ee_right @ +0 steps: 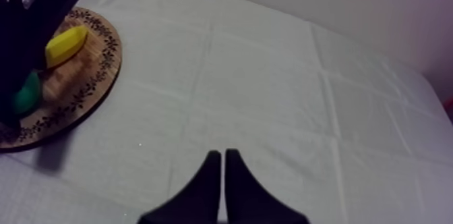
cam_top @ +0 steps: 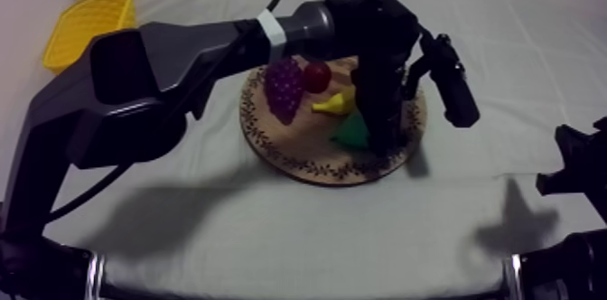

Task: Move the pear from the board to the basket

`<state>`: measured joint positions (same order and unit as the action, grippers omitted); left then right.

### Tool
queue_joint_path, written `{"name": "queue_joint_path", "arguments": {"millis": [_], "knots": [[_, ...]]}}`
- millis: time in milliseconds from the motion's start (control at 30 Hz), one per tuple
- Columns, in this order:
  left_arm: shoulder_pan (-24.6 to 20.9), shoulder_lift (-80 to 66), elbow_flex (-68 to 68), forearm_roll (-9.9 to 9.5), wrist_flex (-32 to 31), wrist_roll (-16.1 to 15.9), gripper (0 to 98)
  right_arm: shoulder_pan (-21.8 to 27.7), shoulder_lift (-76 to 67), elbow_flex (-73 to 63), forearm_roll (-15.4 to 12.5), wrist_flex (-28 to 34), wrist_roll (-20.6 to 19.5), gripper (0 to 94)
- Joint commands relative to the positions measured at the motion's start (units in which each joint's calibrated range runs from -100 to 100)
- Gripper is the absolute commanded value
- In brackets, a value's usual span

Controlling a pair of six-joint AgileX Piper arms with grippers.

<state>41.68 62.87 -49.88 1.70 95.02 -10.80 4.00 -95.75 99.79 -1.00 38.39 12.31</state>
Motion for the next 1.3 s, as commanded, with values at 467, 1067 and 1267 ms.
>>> {"name": "queue_joint_path", "arguments": {"millis": [467,1067,1267], "knots": [[-0.9,0.0,0.7,1.12,0.3,0.3,44.0,0.0,0.0,0.0,0.0,0.0,0.0,0.3],[-2.5,-27.2,19.2,-1.78,-2.4,4.4,41.6,0.0,0.0,0.0,0.0,0.0,0.0,0.3],[-4.5,-38.8,20.3,-3.51,0.6,5.3,41.2,0.0,0.0,0.0,0.0,0.0,0.0,0.3]]}}
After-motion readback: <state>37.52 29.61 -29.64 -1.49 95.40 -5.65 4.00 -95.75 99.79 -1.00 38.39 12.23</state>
